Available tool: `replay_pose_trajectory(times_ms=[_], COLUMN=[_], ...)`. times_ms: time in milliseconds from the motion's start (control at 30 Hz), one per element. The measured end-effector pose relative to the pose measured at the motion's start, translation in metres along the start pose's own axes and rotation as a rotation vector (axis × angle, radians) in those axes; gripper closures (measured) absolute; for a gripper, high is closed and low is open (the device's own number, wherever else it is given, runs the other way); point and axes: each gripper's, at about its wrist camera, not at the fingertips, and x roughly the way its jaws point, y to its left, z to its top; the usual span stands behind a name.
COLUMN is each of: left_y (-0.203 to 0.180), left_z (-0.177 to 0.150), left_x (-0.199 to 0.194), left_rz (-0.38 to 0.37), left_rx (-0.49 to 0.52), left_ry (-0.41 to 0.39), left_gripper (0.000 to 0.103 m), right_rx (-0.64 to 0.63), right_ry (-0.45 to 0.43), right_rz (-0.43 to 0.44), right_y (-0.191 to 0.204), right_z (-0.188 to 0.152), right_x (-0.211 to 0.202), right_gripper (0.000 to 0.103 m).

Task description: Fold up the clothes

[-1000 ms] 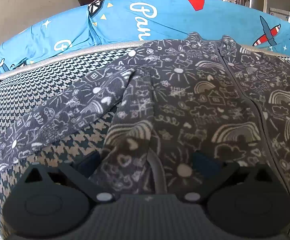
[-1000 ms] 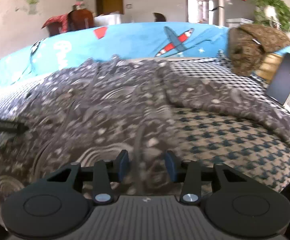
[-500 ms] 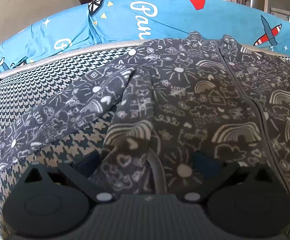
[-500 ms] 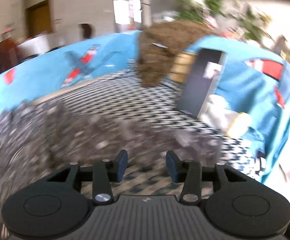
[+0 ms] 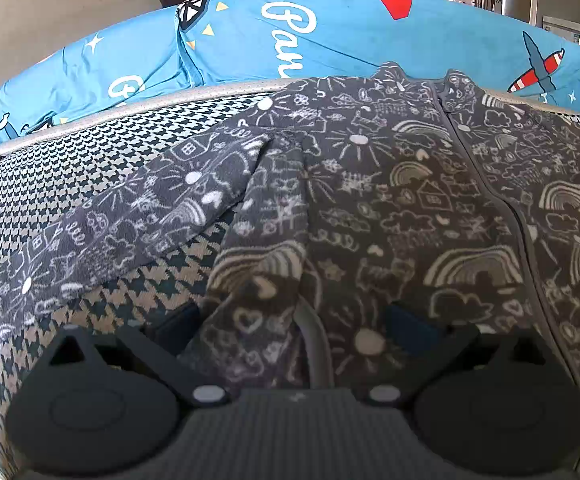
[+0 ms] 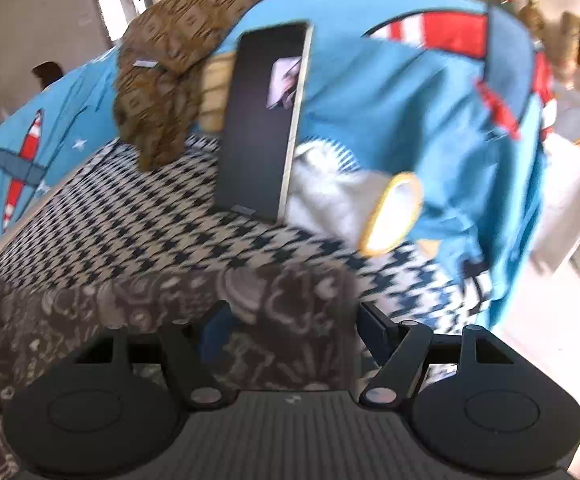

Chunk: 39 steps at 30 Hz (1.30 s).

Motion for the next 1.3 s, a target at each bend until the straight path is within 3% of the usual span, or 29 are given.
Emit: replay_pose_trajectory(times_ms=[33,100,133,500,633,767,867,933,1000,1033,1300], left_y=[0.000,0.001,0.001,0.000,0.000,0.000,0.001,0.001,0.000,0.000,-0.001], left_z=[0.000,0.000,0.000,0.000,0.000,0.000,0.000,0.001,0.001,0.001,0.004], left_x=[0.000,0.000,0.000,0.000,0.000,0.000,-0.001,-0.001,-0.001,-0.001,-0.003], left_rz=[0.000,0.000,-0.001,0.000,0.001,0.001,0.000,0.000,0.002,0.003,0.012], left_rx=[0.000,0.001,0.001,0.002,0.003,0.004,0.003,0.003,0.003,0.002,-0.012], left_ry=[0.000,0.000,0.000,-0.003,-0.004,-0.003,-0.002,-0.002,-0.001,0.000,0.012], left_gripper=[0.000,0.000,0.000,0.000,0.000,0.000,0.000,0.000,0.000,0.000,0.000], right_rx=[-0.019,-0.062,-0.079,-0.041,-0.010,-0.018,-0.004,0.030,0.057,0.060,-0.150], right_ry=[-0.011,-0.036,-0.052,-0.216,-0.215,-0.285,-0.344,-0.399,-0.423,-0.427,-0.297], right_rz=[-0.004,-0.013,-0.023,-0.237,-0.255,-0.258,-0.267,-0.301,-0.274,-0.254,-0.035], right_y=[0.002,0.006,0.007,-0.002,-0.007,-0.003,-0.003,-0.005,-0.008,-0.007,0.033], right_z=[-0.002,-0.004,-0.005,-0.011,-0.008,-0.006,-0.005,-0.004,-0.004,-0.004,-0.028], right_x=[-0.001,-0.004,-0.006,-0.025,-0.023,-0.032,-0.041,-0.050,-0.057,-0.060,-0.057], right_gripper=[0.061,0.089,0.093,0.097,0.097,0.097,0.093,0.083,0.065,0.064,0.051])
